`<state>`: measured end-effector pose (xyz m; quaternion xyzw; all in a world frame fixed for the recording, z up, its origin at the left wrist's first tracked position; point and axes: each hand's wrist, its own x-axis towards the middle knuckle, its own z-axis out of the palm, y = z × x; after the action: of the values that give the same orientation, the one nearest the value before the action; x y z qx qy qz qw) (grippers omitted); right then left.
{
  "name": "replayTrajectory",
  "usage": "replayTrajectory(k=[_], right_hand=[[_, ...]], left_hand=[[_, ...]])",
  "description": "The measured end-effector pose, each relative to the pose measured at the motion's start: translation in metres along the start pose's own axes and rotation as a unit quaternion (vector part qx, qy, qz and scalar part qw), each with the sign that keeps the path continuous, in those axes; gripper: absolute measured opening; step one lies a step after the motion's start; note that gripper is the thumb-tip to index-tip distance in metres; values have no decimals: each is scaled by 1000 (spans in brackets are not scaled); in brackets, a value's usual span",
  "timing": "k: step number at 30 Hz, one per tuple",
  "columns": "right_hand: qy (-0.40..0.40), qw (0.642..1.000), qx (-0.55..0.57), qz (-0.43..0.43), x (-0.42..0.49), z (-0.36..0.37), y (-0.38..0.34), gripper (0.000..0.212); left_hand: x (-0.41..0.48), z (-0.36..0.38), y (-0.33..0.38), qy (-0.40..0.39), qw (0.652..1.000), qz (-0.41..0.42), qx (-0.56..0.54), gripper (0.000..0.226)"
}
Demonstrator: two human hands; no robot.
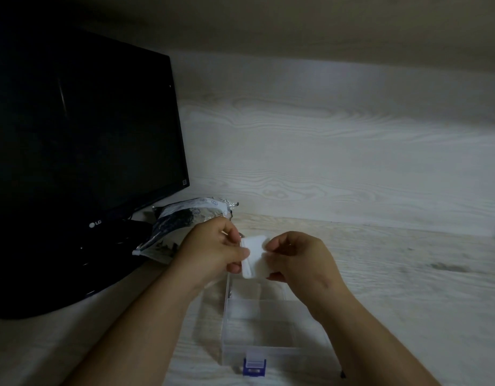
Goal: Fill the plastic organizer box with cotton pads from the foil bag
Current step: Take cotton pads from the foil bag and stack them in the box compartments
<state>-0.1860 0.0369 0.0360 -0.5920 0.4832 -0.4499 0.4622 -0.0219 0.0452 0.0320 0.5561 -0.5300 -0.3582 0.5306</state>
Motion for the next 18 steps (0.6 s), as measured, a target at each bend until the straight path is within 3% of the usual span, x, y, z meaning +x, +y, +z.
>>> replayTrajectory(k=[2, 7, 14, 18], right_hand=[[-14, 1000, -25, 9, 0, 0, 0, 10], [-33, 976, -215, -17, 1, 1, 5, 17], [-103, 958, -266, 13, -1, 6, 5, 17], [-126, 936, -328, 0, 0, 7, 7, 15]], left_hand=[[0, -3, -1, -13, 1000, -12, 22, 20], [-1, -4, -3, -53, 987, -11, 148, 19], [-5, -3, -3, -85, 955, 4, 285, 16], [-5, -1, -4, -65, 934, 11, 352, 15]])
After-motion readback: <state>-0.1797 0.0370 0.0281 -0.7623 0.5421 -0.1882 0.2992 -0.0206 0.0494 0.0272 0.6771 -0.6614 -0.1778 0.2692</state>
